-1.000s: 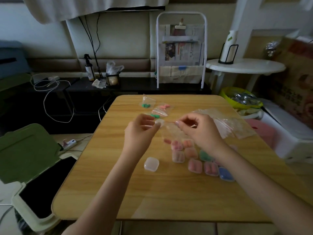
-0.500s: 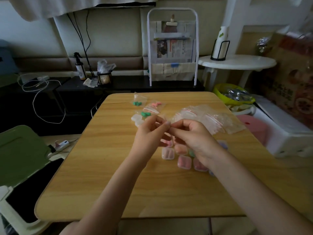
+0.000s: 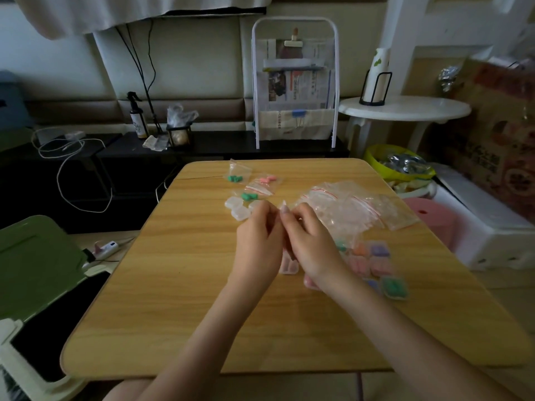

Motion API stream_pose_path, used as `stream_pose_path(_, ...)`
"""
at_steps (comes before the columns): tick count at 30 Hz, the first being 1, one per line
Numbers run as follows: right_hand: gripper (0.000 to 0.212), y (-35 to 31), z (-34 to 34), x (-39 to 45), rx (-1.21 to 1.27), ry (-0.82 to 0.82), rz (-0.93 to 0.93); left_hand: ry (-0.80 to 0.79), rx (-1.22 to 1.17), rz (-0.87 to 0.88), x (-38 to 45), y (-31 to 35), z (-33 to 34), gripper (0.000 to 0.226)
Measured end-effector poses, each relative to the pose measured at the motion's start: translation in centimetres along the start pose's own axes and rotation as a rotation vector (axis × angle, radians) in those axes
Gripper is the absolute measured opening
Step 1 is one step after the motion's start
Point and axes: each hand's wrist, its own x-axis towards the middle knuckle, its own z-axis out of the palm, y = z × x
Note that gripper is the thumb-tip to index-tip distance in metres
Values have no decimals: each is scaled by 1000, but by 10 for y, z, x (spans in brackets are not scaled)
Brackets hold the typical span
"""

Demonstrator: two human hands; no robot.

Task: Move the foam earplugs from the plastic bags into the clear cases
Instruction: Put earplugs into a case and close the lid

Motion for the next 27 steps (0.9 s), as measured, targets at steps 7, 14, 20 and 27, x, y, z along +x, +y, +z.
stream_pose_path(7, 28, 2, 4, -2, 49, 1, -89, 57, 13, 97, -5, 4, 3, 22)
stream_pose_path(14, 27, 4, 9, -7, -174, 110, -342, 88, 173, 162, -8, 2, 3, 33)
stream_pose_path(20, 28, 8, 8, -4, -274, 146, -394, 44, 193, 195, -5, -1, 2, 38)
stream_pose_path(27, 24, 2, 6, -5, -149, 63, -373, 28, 58, 148, -6, 2, 3, 37)
